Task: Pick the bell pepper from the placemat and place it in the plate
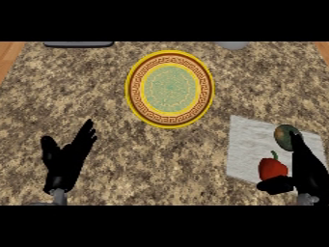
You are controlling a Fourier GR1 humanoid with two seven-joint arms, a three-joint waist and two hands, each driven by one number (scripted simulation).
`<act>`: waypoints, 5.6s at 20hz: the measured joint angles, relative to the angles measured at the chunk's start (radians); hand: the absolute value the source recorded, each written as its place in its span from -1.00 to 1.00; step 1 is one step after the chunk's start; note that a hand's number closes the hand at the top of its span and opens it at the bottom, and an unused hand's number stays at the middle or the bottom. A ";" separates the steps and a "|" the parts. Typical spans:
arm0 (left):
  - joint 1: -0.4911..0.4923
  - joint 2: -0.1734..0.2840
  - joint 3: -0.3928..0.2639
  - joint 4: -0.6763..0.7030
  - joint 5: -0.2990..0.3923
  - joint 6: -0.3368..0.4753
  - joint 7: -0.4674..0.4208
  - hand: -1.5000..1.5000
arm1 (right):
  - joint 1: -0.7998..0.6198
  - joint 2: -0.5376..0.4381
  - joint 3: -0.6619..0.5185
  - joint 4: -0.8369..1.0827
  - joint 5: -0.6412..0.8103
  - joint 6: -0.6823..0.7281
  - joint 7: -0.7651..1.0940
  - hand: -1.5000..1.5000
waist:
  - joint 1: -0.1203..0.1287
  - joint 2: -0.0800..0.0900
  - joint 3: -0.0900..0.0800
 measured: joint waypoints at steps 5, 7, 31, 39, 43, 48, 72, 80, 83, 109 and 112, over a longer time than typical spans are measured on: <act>-0.002 -0.011 0.004 0.015 -0.010 -0.004 -0.012 0.00 | -0.040 -0.023 0.015 0.061 0.032 0.039 -0.040 1.00 | -0.001 -0.005 -0.007; -0.006 -0.024 0.002 0.033 -0.021 -0.001 -0.023 0.00 | -0.033 -0.024 0.020 0.076 0.056 0.022 -0.065 1.00 | -0.002 -0.006 -0.009; -0.099 -0.047 -0.066 0.054 -0.056 -0.070 0.012 0.00 | -0.605 0.221 0.410 0.164 0.483 -0.258 0.311 1.00 | 0.192 0.017 -0.005; -0.117 -0.061 -0.074 0.063 -0.061 -0.062 0.024 0.00 | -0.752 0.220 0.373 0.221 0.586 -0.345 0.386 1.00 | 0.187 0.020 -0.001; -0.118 -0.057 -0.066 0.066 -0.060 -0.061 0.023 0.00 | -0.787 0.220 0.343 0.243 0.633 -0.407 0.404 1.00 | 0.178 0.022 0.000; -0.115 -0.058 -0.055 0.067 -0.059 -0.050 0.022 0.00 | -0.796 0.219 0.308 0.319 0.721 -0.479 0.421 1.00 | 0.156 0.025 0.000; -0.121 -0.056 -0.022 0.072 -0.056 -0.031 0.014 0.00 | -0.826 0.224 -0.021 0.801 0.611 -0.827 0.397 -1.00 | 0.101 0.031 0.003; -0.089 -0.050 -0.022 0.048 -0.051 -0.040 0.008 0.00 | -0.886 0.227 -0.034 0.967 0.337 -1.038 0.214 -1.00 | 0.103 0.030 0.005; -0.095 -0.049 -0.018 0.052 -0.052 -0.038 0.009 0.00 | -0.898 0.226 -0.028 0.963 0.279 -1.132 0.149 -1.00 | 0.098 0.030 0.005; -0.008 -0.055 0.021 0.008 -0.064 -0.012 0.009 0.00 | -0.386 0.228 0.574 0.459 -0.155 -1.398 -0.075 -1.00 | 0.003 -0.001 0.000; -0.020 -0.048 0.039 0.023 -0.059 -0.023 0.008 0.00 | -0.310 0.229 0.604 0.427 -0.110 -1.394 -0.058 -1.00 | 0.000 -0.001 0.000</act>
